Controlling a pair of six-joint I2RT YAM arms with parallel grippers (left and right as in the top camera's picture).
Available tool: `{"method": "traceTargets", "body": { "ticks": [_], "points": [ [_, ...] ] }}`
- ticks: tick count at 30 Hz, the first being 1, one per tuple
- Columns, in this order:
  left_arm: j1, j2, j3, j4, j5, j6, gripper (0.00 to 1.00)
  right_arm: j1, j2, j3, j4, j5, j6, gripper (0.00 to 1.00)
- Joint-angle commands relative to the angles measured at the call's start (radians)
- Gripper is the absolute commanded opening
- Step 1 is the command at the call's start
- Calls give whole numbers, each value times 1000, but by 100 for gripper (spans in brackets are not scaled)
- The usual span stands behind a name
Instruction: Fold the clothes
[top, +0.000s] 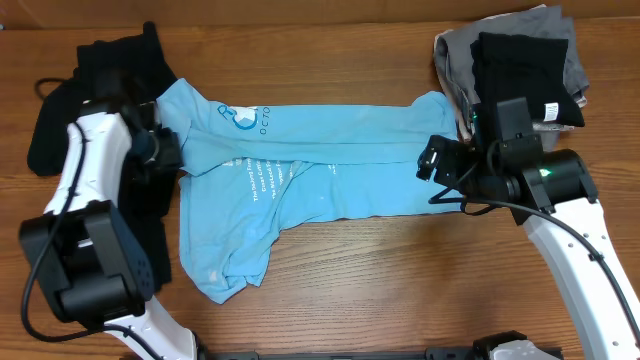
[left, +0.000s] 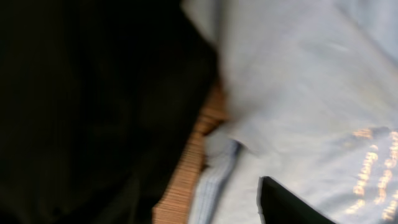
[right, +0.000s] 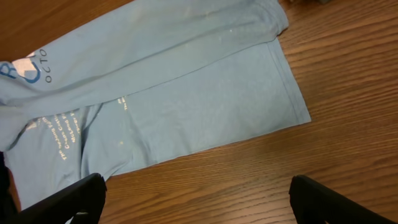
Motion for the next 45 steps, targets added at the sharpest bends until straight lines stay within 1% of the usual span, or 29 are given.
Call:
{"method": "traceTargets", "body": {
  "ticks": [1, 2, 3, 5, 6, 15, 19, 23, 29, 33, 38, 45],
  "points": [
    [45, 6, -29, 29, 60, -16, 48, 5, 18, -6, 10, 16, 0, 97],
    [48, 6, -39, 41, 62, -16, 39, 5, 23, -6, 13, 16, 0, 97],
    [48, 6, -48, 51, 62, -16, 32, 5, 27, -6, 14, 16, 0, 97],
    [46, 6, -77, 89, 63, -13, 12, 5, 33, -6, 17, 16, 0, 97],
    [41, 6, -97, 114, 63, -12, 4, 5, 35, -6, 18, 17, 0, 97],
    [39, 6, -217, 338, 58, -12, 4, 5, 35, -6, 17, 17, 0, 97],
    [41, 6, -241, 417, 27, -13, 4, 5, 35, -6, 17, 17, 0, 97],
    [41, 6, -252, 463, -3, -12, 4, 5, 35, -6, 16, 17, 0, 97],
    [41, 23, -253, 494, -12, -13, 4, 5, 35, -6, 16, 16, 1, 97],
    [39, 76, -253, 478, 17, -17, 4, 5, 35, -6, 10, 16, 1, 97],
    [39, 160, -253, 454, 16, -16, 4, 5, 35, -6, 8, 16, 1, 97],
    [57, 222, -253, 453, -36, -32, 4, 5, 35, -6, 0, 17, 1, 97]
  ]
}}
